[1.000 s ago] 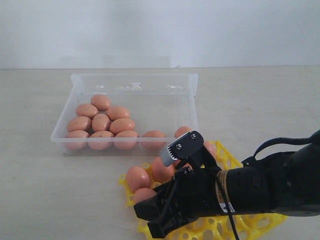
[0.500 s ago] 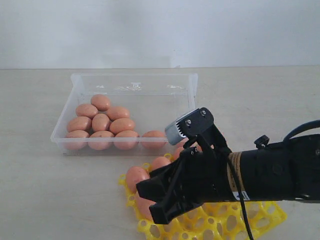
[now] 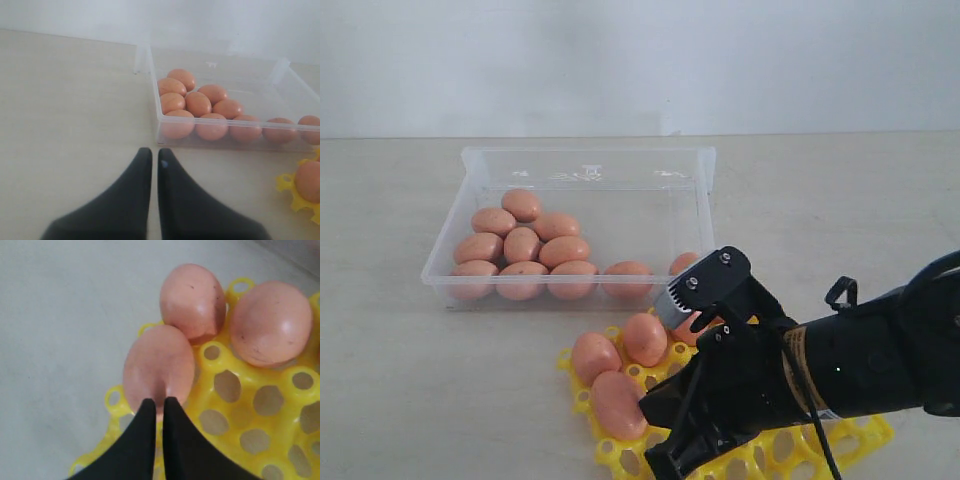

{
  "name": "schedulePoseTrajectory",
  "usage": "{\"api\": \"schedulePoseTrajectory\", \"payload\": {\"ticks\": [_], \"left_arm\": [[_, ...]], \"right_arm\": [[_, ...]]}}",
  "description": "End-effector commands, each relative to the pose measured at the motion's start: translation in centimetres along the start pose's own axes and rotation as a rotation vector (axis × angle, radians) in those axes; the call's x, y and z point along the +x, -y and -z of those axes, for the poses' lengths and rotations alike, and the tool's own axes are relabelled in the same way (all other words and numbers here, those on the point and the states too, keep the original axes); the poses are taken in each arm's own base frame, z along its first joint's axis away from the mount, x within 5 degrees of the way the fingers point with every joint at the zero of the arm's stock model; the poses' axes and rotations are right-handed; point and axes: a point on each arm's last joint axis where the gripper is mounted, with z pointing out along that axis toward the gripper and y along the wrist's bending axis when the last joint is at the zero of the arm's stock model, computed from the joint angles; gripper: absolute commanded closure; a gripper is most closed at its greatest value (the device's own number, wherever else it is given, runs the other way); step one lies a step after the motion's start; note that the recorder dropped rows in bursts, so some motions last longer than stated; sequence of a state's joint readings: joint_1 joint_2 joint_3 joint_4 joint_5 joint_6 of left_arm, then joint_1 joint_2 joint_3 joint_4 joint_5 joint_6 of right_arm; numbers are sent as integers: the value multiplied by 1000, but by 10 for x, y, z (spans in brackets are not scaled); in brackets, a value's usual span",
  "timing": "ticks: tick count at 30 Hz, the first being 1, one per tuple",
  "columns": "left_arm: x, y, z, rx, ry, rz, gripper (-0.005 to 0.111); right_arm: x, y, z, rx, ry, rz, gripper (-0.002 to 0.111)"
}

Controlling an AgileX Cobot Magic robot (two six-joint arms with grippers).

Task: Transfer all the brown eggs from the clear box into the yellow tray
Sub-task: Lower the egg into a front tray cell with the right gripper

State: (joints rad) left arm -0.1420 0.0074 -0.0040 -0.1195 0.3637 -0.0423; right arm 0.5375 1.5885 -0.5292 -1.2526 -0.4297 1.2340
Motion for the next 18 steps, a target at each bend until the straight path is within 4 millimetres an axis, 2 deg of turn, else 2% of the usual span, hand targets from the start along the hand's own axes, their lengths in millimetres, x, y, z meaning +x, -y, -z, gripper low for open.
{"api": "schedulePoseTrajectory", "payload": {"ticks": [1, 10, 13, 18], "left_arm": [[1, 0, -1, 0, 1, -8, 103], [1, 0, -1, 0, 1, -8, 103], [1, 0, -1, 0, 1, -8, 103], [1, 0, -1, 0, 1, -8, 103]], "right_arm": [[-2, -4, 1, -29, 13, 22, 108], [2, -22, -5, -41, -29, 82, 108], [5, -19, -7, 29, -58, 96, 108], [4, -18, -6, 44, -48, 62, 108]]}}
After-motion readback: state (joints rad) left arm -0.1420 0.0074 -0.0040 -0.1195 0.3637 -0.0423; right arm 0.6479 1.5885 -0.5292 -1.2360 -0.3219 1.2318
